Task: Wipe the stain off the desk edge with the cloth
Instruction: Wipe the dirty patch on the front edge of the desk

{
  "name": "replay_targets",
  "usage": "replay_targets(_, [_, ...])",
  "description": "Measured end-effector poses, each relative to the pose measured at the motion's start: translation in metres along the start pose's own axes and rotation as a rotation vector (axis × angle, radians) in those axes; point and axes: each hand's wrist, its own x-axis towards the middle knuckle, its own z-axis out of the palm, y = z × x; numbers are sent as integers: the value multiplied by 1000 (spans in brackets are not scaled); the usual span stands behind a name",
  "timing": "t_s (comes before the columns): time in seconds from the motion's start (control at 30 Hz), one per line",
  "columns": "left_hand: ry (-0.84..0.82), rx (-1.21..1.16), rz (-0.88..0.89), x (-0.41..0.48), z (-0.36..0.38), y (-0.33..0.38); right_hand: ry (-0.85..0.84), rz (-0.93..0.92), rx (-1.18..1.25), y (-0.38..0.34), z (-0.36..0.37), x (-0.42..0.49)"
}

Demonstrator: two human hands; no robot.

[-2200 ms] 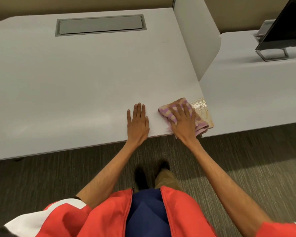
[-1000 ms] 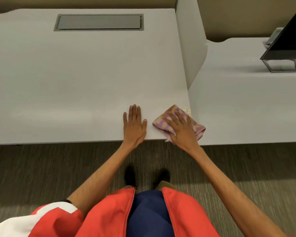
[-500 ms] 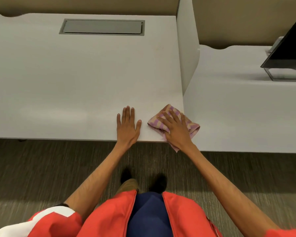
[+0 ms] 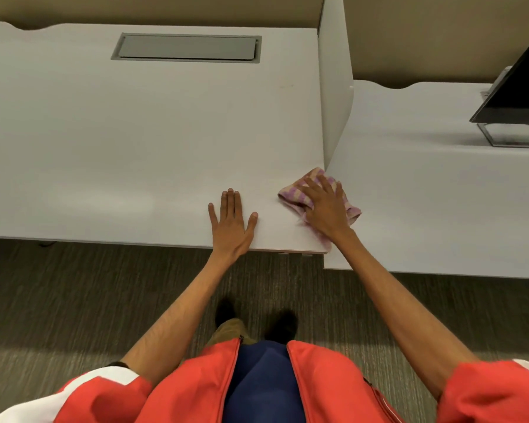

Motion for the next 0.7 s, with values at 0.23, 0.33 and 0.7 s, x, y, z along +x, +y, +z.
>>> replay_targets(0.23, [16,-22,10,1,4,-2,-32,-175,103,0,14,-62])
replay_targets(0.33, [11,-20,8,2,4,-2,-47,-199,40,18,8,-61])
replay_targets(0.7, [20,-160,33,-2,-10,-8,-35,-4,-1,2,-5,36])
